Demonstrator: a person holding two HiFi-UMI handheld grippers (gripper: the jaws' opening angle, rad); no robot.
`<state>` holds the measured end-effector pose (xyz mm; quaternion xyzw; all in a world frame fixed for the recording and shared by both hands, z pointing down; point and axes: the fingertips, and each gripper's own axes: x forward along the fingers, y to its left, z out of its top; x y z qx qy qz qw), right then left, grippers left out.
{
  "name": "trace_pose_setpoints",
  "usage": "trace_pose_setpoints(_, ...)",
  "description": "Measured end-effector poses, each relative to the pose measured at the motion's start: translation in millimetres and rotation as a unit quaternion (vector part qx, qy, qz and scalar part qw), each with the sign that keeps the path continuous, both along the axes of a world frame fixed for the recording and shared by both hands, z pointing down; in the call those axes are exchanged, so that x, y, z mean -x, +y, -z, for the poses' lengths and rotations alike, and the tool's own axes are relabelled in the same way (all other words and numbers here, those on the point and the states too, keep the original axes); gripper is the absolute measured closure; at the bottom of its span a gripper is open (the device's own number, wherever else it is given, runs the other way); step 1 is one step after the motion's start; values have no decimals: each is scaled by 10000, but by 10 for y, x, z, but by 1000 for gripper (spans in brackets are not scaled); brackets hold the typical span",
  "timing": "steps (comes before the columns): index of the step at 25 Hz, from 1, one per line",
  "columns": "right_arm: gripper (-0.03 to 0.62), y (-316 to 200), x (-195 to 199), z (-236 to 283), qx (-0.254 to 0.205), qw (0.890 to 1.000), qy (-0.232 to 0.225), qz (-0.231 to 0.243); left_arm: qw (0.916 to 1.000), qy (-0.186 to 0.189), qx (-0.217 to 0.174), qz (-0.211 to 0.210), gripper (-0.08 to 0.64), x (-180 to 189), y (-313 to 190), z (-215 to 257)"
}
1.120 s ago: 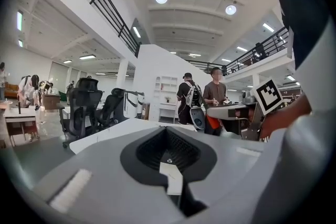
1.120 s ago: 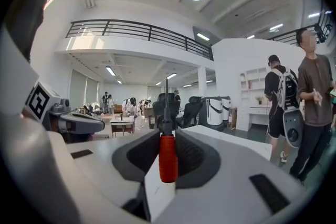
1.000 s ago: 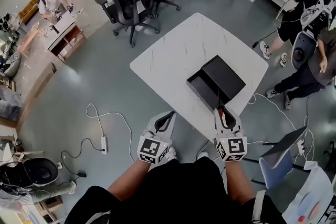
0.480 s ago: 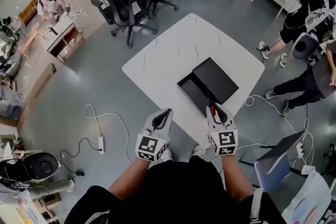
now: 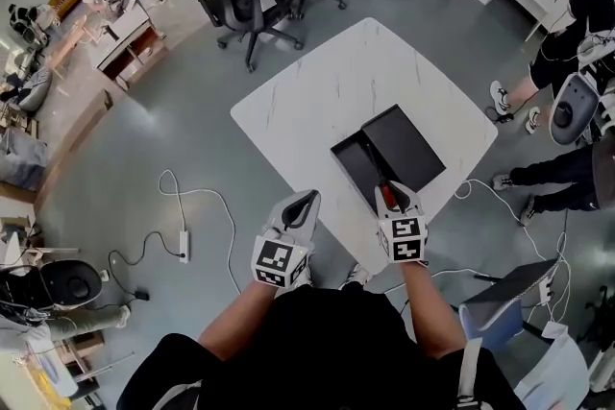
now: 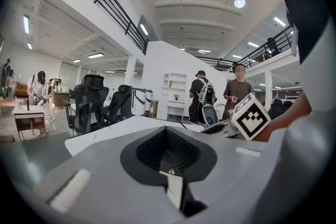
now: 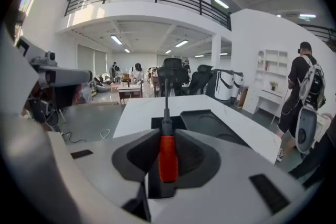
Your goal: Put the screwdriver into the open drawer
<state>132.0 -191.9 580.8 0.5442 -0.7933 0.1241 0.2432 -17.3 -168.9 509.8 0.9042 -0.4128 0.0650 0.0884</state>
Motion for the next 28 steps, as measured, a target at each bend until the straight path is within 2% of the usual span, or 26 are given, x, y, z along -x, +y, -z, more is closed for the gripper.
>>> trace_pose_setpoints(4, 506, -114, 10, -259, 326, 9990, 305, 30, 10000, 24, -16, 32, 551, 31, -16, -16)
trace_pose_setpoints(9, 506, -240, 38, -528, 953, 9934, 618, 128, 10000, 20, -16, 79, 551, 124, -46, -16)
trace_pose_setpoints(18, 508, -410, 17, -1069, 2121, 9697, 1186, 241, 9999, 22, -1, 138, 551, 271, -86, -43)
trace_pose_setpoints(26, 506, -487, 31, -1358, 2780, 9502, 1376, 300, 9998, 49, 13, 196, 551, 341, -101, -72)
trace_pose_setpoints(28, 506, -534, 18, -1392, 2808, 9476, 1482, 345, 9998, 60, 9, 212, 551, 354, -119, -58)
